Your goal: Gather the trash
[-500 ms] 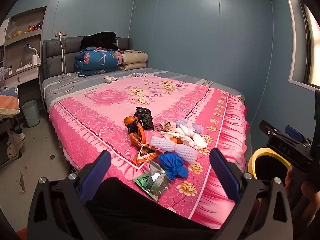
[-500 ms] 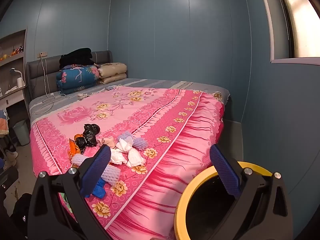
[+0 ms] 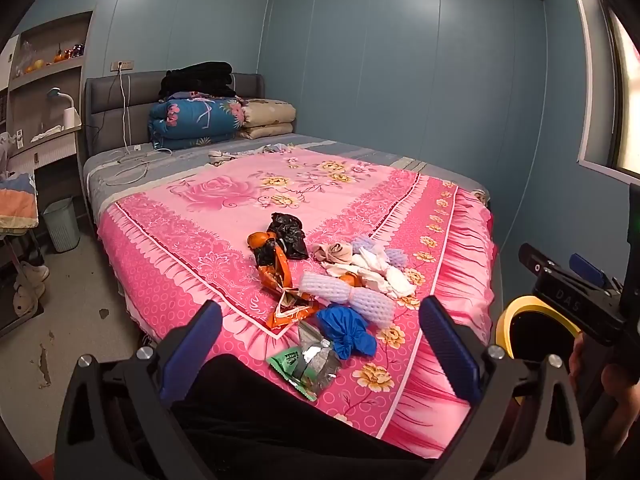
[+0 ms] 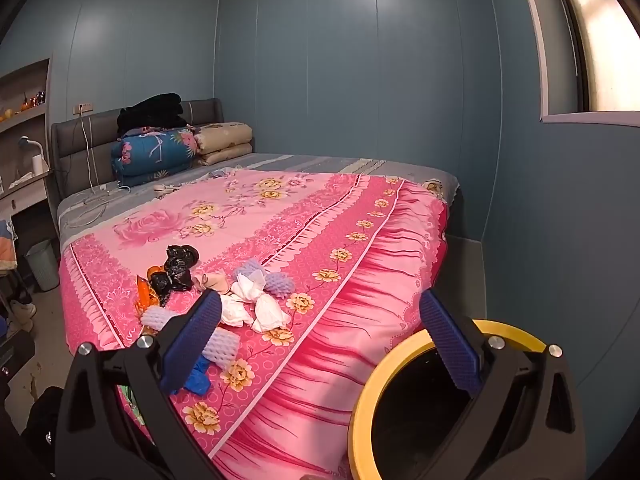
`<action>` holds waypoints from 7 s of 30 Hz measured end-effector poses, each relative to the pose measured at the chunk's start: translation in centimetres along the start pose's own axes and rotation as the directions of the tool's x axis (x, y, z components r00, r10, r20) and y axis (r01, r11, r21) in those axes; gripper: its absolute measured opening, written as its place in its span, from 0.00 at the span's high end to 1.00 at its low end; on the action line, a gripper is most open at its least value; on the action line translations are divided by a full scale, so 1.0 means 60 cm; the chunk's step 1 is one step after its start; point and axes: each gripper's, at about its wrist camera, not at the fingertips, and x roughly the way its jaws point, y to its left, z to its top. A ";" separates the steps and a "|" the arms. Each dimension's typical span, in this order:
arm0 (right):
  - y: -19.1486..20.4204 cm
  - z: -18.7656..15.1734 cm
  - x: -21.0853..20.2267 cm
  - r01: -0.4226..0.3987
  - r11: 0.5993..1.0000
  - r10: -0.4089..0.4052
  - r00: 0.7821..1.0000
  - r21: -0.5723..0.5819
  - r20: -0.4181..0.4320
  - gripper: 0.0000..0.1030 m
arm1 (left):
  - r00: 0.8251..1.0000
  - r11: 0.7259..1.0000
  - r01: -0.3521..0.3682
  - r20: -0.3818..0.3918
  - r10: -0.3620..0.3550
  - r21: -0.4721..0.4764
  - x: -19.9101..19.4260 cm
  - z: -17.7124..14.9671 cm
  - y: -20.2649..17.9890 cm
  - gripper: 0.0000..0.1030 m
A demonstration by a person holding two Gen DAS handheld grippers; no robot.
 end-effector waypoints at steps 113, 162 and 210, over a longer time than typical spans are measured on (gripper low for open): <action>-0.002 0.073 0.109 -0.182 0.983 0.182 0.973 0.016 -0.144 0.08 | 0.986 0.994 0.086 -0.135 -0.093 -0.060 0.059 0.002 0.030 0.08; 0.213 -0.078 0.405 -0.633 0.773 0.458 0.524 0.032 -0.718 0.33 | 0.904 0.944 0.062 -0.382 -0.190 -0.325 0.506 0.044 0.148 0.31; 0.021 0.035 0.232 -0.464 0.861 0.504 0.715 0.210 -0.485 0.72 | 0.911 0.917 0.276 -0.225 -0.344 -0.287 0.356 0.090 0.135 0.81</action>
